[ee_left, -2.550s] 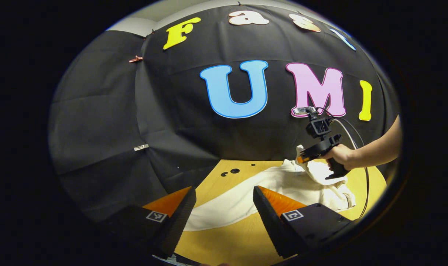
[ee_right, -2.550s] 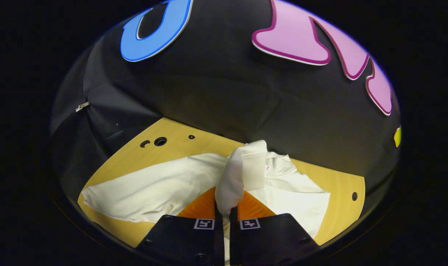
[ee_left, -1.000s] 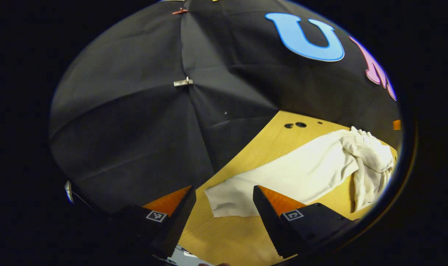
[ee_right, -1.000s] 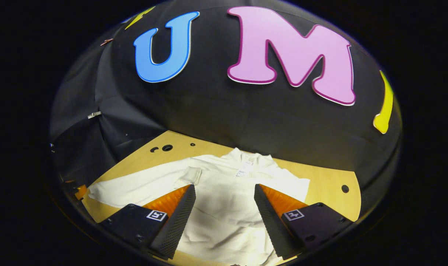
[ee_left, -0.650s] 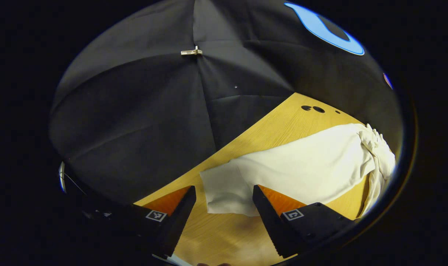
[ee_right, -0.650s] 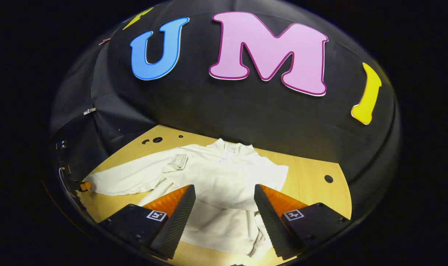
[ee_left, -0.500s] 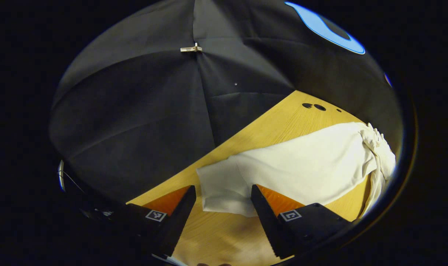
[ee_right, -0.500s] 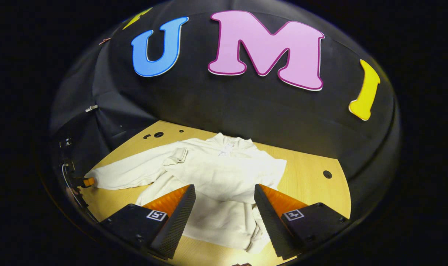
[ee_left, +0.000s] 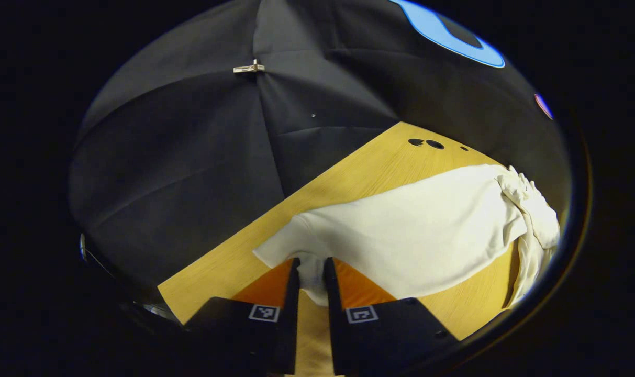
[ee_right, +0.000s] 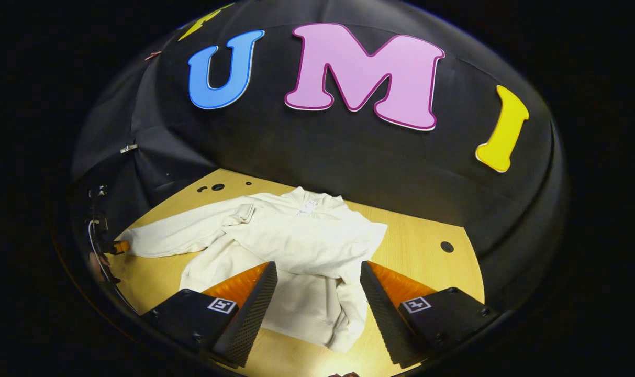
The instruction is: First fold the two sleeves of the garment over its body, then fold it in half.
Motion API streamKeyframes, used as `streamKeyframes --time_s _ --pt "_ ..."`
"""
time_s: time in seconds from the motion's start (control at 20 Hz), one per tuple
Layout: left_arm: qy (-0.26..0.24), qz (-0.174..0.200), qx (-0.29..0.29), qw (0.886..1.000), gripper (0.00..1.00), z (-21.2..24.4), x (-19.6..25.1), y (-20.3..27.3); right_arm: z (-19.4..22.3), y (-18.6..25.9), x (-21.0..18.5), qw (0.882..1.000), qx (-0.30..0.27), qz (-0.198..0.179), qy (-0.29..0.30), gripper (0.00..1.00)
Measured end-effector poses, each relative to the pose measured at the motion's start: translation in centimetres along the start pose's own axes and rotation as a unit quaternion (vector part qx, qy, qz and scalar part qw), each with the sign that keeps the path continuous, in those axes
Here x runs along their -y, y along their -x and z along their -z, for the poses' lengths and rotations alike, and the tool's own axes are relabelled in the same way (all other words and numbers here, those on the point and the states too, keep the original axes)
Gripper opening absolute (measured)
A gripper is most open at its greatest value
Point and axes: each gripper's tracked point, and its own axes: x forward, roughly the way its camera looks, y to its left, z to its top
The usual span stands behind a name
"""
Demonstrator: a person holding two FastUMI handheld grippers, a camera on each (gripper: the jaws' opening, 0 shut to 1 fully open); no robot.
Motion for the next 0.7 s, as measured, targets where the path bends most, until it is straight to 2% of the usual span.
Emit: streamKeyframes --time_s 0.15,0.2,0.25,0.45,0.7 --pt "0.024 0.012 0.001 1.000 0.19 -0.5 0.7 -0.4 0.6 0.6 1.2 1.000 -0.002 0.009 -0.007 0.98" --pt "0.025 0.012 -0.002 1.000 0.10 -0.7 0.9 -0.5 0.7 0.9 1.7 1.000 -0.002 0.013 -0.008 0.98" --pt "0.026 0.016 -0.007 1.000 0.07 -0.7 1.0 -0.6 0.7 1.1 2.2 1.000 -0.001 0.018 -0.009 0.98" --pt "0.029 0.011 -0.012 0.999 0.06 -2.4 2.1 -0.6 0.9 1.9 4.6 0.999 0.006 0.044 -0.012 0.98" --pt "0.038 0.031 0.034 0.998 0.06 -8.9 5.4 0.3 1.7 3.3 7.6 0.997 0.015 0.077 -0.014 0.98"
